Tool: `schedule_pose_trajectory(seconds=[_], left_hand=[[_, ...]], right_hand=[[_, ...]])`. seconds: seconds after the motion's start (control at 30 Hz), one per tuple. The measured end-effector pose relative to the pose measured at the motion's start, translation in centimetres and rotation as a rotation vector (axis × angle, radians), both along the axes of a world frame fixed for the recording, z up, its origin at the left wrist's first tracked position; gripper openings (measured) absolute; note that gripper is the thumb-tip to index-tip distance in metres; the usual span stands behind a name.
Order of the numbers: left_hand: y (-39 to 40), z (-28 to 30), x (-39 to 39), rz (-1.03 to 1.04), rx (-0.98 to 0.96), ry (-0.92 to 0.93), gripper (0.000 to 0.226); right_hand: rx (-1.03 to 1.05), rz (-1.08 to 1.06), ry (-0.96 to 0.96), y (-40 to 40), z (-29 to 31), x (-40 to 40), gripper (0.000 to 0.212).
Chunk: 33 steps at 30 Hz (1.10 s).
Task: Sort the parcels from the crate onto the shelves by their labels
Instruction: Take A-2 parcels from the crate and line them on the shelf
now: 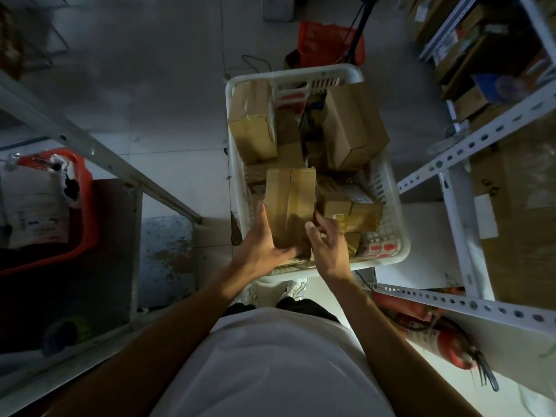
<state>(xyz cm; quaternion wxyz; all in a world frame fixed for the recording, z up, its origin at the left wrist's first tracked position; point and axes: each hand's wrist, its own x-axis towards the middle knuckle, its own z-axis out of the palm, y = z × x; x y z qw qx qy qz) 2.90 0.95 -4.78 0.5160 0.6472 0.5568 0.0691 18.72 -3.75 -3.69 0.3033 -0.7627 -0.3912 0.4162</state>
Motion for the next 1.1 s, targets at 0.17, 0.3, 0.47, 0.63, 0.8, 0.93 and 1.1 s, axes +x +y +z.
schedule_pose_trajectory(seconds=[0.17, 0.3, 0.47, 0.63, 0.8, 0.93, 1.1], left_hand=[[0.0, 1.0, 0.8, 0.052, 0.150, 0.299, 0.151], [-0.2, 1.4, 1.3, 0.080, 0.213, 0.384, 0.141], [0.0, 0.0, -0.6, 0.101, 0.166, 0.172, 0.130], [0.0, 0.7, -2.4, 0.373, -0.052, -0.351, 0.096], [-1.6, -0.4, -3.3, 0.451, -0.296, -0.617, 0.097], [-1.5, -1.5, -2.9, 0.392, -0.399, -0.556, 0.098], [0.3, -1.6, -1.5, 0.206, -0.241, -0.175, 0.079]], right_hand=[[0.064, 0.086, 0.151, -0.1, -0.4, -1.0, 0.054], [0.128, 0.142, 0.199, 0.0, -0.6, -1.0, 0.042], [0.108, 0.229, 0.079, 0.3, -1.5, -1.1, 0.045], [0.008, 0.212, -0.073, 0.8, -1.8, 0.1, 0.056], [-0.103, 0.046, 0.358, 0.0, -1.5, 1.4, 0.061], [-0.109, 0.051, 0.348, -0.9, -3.0, 2.2, 0.066], [-0.098, 0.181, 0.274, -1.8, -4.0, 2.0, 0.084]])
